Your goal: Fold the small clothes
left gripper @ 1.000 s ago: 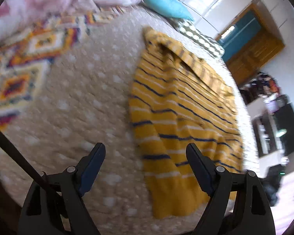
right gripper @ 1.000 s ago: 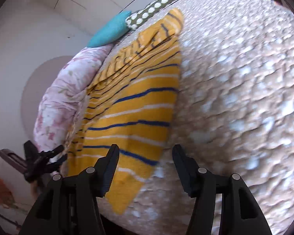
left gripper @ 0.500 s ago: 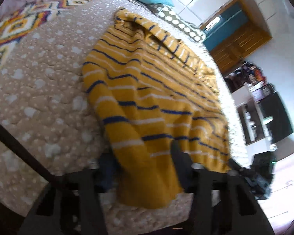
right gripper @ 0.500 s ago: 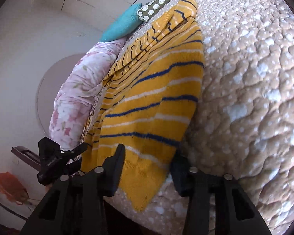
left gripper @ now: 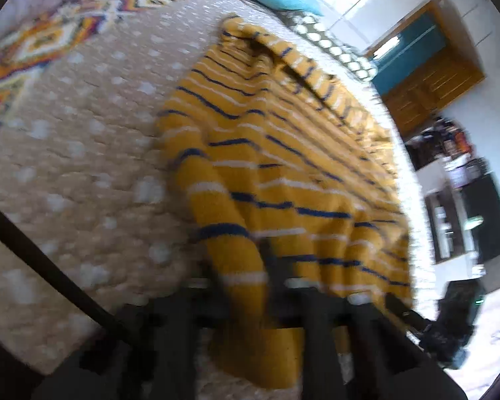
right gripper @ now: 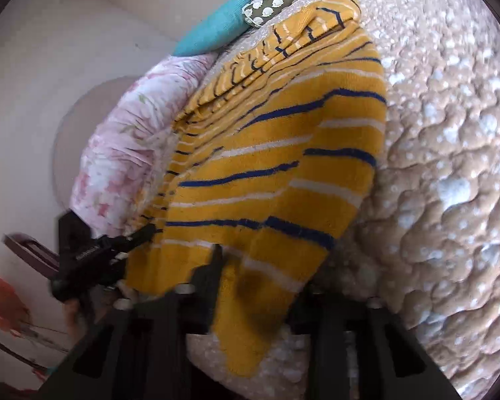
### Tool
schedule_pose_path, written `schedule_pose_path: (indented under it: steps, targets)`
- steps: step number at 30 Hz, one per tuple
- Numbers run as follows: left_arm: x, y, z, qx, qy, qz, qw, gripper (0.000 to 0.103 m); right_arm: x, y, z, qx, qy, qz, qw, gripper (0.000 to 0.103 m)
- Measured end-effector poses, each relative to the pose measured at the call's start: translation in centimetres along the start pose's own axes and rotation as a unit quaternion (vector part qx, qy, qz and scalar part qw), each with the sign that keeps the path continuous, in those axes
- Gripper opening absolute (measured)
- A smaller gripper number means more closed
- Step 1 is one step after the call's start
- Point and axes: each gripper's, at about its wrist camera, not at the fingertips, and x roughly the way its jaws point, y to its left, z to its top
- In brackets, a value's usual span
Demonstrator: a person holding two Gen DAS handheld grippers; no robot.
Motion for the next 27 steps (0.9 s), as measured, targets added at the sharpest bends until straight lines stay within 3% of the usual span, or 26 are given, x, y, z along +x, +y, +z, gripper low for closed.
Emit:
schedule_pose_path:
  steps: [7, 12, 21, 24, 27]
  targets:
    - [-6.0, 0.0, -1.2, 0.0, -0.049, -0.015, 0.9987, 0.008, -4.2, 0.2, -0.2, -0.023, -0.006, 0.007, 1.0, 0.007]
    - [-9.1, -1.7, -3.3, 0.03, -0.055, -0.019, 0.9979, 0.008, -7.8, 0.2, -2.0, -0.042, 0.006, 0.003, 0.999, 0.007]
    - [-10.3, -1.8, -10.4, 0.102, -0.033, 0.034, 0.9936, 0.008, -10.2, -1.9, -8.2, -0.032, 0.063, 0.004, 0.997, 0.006]
    - [-10.2, -1.9, -9.4, 0.108, -0.04, 0.037, 0.9927, 0.008, -10.5, -1.9, -7.1, -0.034, 0.05, 0.007, 0.998, 0.007]
    - [-10.0, -2.7, -6.0, 0.108, -0.05, 0.022, 0.9927, 0.008, -10.4, -0.3, -3.9, -0.052, 0.029, 0.011, 0.998, 0.007]
